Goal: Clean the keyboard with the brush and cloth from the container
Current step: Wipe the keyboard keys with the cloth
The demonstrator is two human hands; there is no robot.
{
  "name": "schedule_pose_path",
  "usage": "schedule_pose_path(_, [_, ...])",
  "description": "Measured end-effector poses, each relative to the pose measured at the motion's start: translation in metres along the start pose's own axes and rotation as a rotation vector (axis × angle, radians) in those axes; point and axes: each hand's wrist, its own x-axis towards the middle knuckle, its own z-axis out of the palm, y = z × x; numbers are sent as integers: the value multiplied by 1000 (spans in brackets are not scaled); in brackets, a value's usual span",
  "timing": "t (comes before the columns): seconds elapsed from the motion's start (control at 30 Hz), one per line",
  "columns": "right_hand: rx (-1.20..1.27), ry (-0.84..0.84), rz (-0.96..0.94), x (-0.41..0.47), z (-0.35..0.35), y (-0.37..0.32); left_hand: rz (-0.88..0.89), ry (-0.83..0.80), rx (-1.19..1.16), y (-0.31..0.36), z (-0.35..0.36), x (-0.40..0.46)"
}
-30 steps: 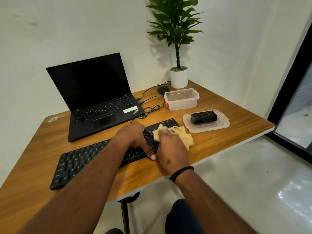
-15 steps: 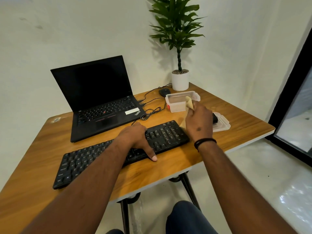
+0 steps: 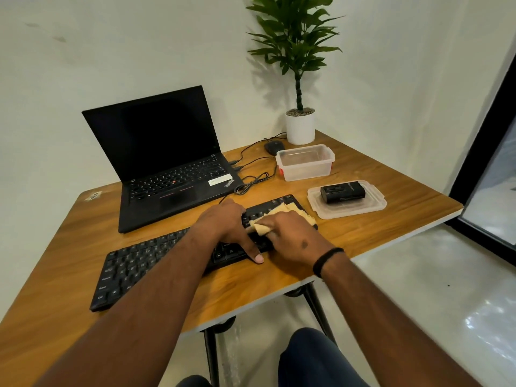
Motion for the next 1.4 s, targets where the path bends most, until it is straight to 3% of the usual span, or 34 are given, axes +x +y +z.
schedule_pose_path(0.1, [179, -12, 24, -15, -29, 6, -8, 18, -2, -1, 0, -1])
schedule_pose_path(0.17, [177, 211, 112, -13, -39, 13, -11, 10, 1, -1, 0, -2])
schedule_pose_path(0.23, [20, 456, 232, -8, -37, 20, -13, -2, 4, 0, 0, -3])
schedule_pose_path(0.27, [-49, 491, 281, -7, -32, 20, -11, -3, 6, 0, 0, -3])
schedule_pose_path(0.37, [-118, 364, 302, -16, -1, 7, -2, 7, 10, 0, 0, -3])
schedule_pose_path(0.6, [-115, 235, 98, -42, 36, -32, 15, 18, 28, -1, 1, 0])
schedule_pose_path(0.73, [73, 454, 149, -41, 5, -13, 1, 32, -17, -2, 4, -4])
schedule_pose_path(0.83, [51, 623, 255, -41, -16, 4, 4, 29, -32, -3, 5, -5])
schedule_pose_path(0.97, [-55, 505, 358, -40, -4, 9, 15, 34, -36, -4, 5, -5])
schedule_pose_path(1.2, [-34, 337, 78, -53, 46, -37, 57, 65, -9, -3, 4, -9])
schedule_pose_path(1.4, [119, 612, 42, -48, 39, -22, 100, 223, -156, -5, 25, -36])
